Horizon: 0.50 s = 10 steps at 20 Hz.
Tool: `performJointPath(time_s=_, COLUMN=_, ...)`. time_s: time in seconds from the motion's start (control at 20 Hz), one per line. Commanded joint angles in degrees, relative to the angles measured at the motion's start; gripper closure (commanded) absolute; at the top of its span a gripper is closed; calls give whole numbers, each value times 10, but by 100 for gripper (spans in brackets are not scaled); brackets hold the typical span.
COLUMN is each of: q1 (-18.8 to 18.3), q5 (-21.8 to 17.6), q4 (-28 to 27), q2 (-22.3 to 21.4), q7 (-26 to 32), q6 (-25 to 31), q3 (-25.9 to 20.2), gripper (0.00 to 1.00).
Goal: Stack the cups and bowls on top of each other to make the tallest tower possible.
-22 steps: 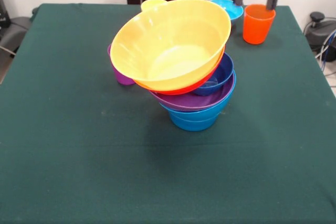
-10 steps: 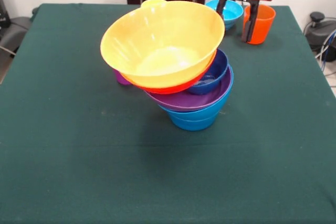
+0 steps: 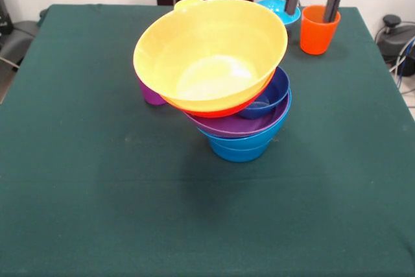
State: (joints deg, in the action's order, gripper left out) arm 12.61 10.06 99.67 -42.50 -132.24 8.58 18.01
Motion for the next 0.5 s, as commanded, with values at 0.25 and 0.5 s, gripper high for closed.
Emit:
performJointPath(time_s=0.25, q1=61, q5=50, q4=-8, q2=-9, q7=-121, q6=106, q3=34, gripper=0)
performJointPath(time_s=0.5, q1=76, q5=75, q4=-4, q2=15, q7=-128, q6=78, q3=37, gripper=0)
